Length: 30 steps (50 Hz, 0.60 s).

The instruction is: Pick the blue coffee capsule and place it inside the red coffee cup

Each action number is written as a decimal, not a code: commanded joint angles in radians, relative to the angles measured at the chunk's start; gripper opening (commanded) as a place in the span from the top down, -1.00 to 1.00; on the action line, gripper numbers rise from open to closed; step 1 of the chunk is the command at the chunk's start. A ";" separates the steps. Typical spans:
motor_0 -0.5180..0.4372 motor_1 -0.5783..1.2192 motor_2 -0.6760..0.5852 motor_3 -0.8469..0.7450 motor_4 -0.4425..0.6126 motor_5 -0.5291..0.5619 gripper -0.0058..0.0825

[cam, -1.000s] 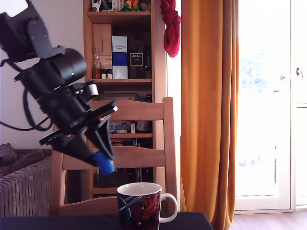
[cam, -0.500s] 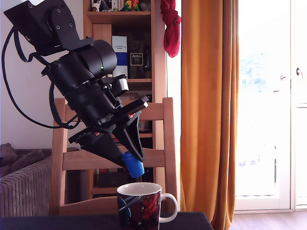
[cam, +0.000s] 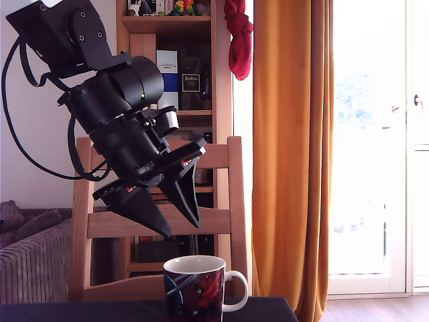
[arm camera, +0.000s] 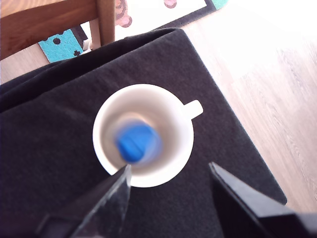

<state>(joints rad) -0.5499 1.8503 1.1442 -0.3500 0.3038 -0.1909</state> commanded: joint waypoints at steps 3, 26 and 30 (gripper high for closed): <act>0.000 0.006 -0.001 0.018 -0.003 0.008 0.27; 0.105 -0.140 -0.002 -0.050 -0.165 0.141 0.90; 0.148 -0.177 -0.006 -0.069 -0.172 0.156 0.90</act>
<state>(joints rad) -0.4305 1.6962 1.1442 -0.4110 0.1352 -0.0483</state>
